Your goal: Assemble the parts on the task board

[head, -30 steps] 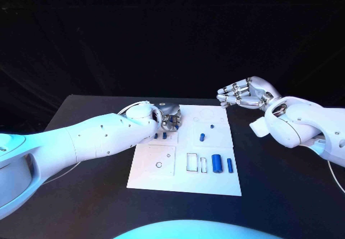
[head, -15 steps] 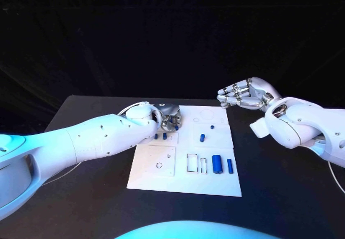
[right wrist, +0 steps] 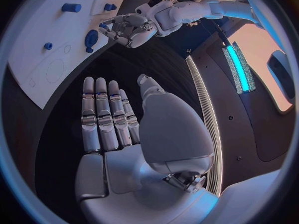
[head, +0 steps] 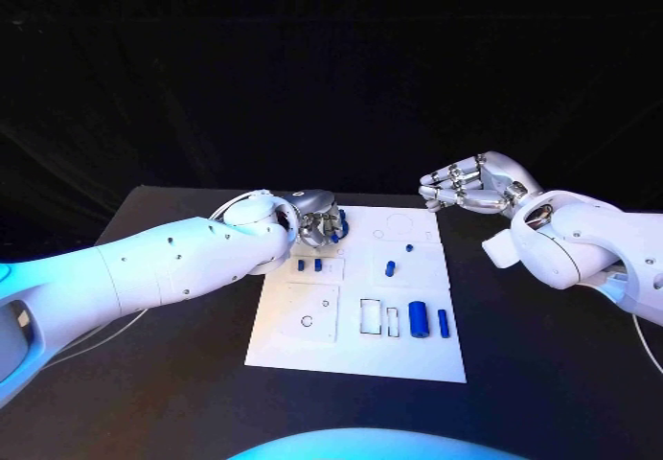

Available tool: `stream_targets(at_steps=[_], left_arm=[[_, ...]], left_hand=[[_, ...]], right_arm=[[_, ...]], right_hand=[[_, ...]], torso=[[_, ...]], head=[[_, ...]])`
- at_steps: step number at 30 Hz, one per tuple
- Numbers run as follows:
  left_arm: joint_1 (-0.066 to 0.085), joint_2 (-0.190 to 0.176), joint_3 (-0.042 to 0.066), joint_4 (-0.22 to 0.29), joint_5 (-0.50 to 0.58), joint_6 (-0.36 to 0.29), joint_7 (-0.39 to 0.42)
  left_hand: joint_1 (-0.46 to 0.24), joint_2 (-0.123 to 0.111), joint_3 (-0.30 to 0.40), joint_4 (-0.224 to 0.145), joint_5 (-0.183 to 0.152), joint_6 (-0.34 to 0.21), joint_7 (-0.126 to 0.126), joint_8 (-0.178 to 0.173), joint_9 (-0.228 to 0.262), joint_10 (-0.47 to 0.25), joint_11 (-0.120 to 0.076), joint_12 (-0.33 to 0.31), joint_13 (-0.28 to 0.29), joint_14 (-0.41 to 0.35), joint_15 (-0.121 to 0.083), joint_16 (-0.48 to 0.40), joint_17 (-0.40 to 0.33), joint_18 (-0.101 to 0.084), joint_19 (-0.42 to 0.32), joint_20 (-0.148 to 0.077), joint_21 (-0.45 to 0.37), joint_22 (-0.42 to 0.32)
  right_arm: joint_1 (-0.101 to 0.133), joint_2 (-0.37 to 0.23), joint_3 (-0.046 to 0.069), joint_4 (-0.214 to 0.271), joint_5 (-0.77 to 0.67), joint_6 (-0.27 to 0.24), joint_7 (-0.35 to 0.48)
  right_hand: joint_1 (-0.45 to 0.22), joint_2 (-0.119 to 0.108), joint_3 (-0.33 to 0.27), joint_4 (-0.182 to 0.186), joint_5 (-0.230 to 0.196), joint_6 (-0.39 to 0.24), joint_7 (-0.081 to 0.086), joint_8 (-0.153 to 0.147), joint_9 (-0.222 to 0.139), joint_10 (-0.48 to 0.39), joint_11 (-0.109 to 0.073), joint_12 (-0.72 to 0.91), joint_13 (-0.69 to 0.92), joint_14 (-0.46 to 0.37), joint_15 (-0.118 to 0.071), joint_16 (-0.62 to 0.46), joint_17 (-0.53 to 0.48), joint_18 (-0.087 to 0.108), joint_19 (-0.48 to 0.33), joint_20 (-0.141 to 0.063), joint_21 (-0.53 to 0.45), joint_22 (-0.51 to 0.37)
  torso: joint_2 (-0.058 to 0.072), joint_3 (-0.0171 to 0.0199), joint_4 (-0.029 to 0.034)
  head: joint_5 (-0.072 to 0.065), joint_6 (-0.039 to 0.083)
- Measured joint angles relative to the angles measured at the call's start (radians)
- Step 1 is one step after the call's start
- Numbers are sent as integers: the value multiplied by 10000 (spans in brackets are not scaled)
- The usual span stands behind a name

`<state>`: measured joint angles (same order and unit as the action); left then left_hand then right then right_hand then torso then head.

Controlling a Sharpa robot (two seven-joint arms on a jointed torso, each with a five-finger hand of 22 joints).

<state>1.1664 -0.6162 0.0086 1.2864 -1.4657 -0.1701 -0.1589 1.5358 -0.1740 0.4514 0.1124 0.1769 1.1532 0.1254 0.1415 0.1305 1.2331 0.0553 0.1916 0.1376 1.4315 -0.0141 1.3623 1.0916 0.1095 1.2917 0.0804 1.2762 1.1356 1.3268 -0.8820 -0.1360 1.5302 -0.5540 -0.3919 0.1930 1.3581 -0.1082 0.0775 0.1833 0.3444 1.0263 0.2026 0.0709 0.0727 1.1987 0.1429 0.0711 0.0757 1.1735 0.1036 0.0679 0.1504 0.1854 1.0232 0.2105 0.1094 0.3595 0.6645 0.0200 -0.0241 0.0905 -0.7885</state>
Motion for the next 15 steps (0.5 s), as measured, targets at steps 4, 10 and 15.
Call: stream_targets(at_steps=[4,10,15], left_arm=[[75,-308,38,217,145,-6,-24],[104,-632,47,281,285,55,-103],[105,-783,47,210,351,179,-195]], left_hand=[[-41,15,-24,6,0,36,-36,-13,3,0,0,-60,0,0,0,0,-28,0,0,0,0,1],[-133,-54,-94,26,0,35,-37,-68,12,-1,0,-91,0,0,0,0,-66,0,0,0,0,0],[-180,-24,-104,37,0,34,-37,-70,11,-2,-1,-99,-1,0,0,0,-93,0,0,0,0,0]], right_arm=[[-1,-1,0,-16,0,0,0],[-23,8,0,-31,0,2,0],[-45,3,0,-35,0,4,-1]], right_hand=[[0,0,0,0,0,0,0,0,0,0,0,0,0,0,0,0,0,0,0,0,0,0],[0,0,0,0,0,0,0,0,0,0,0,0,0,0,0,0,1,0,0,0,0,0],[0,0,0,0,0,0,0,0,0,0,0,0,0,0,0,0,1,0,0,0,0,0]], torso=[[-3,1,11],[-4,0,36],[-4,-3,32]], head=[[15,10],[19,11],[18,-9]])
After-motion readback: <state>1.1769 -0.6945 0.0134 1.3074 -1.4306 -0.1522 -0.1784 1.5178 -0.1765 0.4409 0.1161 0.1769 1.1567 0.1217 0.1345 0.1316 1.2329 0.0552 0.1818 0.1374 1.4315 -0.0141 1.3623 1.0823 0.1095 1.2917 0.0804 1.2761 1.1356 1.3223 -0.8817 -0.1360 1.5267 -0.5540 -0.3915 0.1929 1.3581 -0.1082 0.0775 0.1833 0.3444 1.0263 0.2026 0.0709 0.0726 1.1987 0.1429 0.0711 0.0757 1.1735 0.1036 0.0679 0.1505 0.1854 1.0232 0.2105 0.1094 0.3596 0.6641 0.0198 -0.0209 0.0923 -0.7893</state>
